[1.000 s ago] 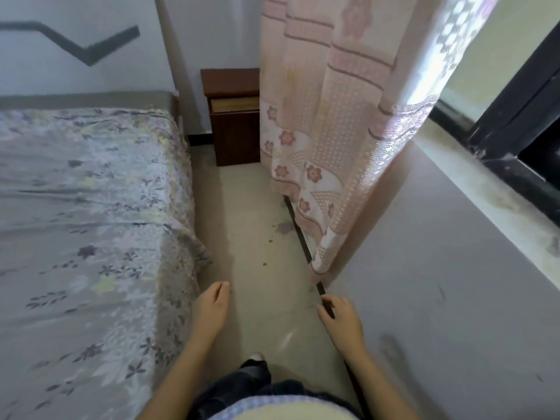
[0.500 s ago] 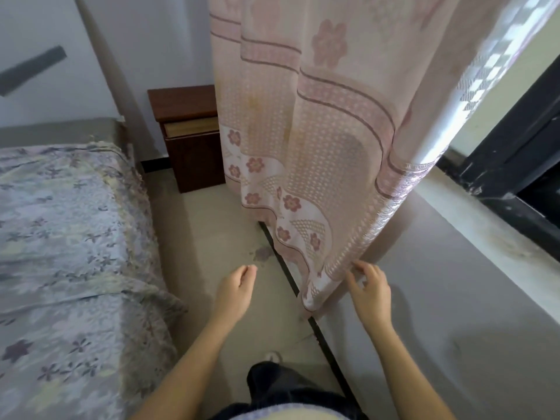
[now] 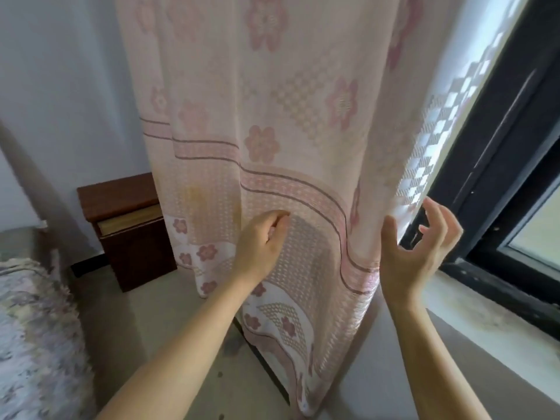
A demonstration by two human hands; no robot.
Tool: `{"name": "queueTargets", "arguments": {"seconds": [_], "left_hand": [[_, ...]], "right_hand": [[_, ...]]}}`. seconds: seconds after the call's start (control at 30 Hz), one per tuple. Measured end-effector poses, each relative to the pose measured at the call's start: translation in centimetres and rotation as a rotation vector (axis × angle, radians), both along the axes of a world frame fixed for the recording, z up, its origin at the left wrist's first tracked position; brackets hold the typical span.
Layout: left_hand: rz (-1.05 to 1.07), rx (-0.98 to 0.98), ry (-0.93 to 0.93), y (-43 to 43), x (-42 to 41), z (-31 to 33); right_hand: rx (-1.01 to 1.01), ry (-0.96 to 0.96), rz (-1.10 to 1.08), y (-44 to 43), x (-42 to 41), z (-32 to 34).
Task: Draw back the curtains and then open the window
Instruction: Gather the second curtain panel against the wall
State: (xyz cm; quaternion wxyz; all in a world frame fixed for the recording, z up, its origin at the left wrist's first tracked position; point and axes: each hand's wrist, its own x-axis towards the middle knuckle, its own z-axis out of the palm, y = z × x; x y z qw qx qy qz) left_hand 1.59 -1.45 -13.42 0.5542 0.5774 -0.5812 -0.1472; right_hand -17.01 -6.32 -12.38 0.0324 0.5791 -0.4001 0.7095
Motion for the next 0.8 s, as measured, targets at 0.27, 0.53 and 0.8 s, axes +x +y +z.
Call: {"name": "queueTargets", "arguments": {"seconds": [0.27,0.53,0.8], "left_hand": [[-0.147,-0.338,-0.165,-4.9,-0.8,11.3],[-0.056,-0.819,-0.356,-6.3,-4.8,18.7],[0.228,-0.853,-0.563,-6.0,-6.3,22.4]], "right_hand": [[0.041,-0.048,-0.056,-0.5,-0.6,6.2],[0.377,0.177,0.165,1.3,0.8,9.1],[0.483,0.139,0.238,0.7,3.5,10.0]]}}
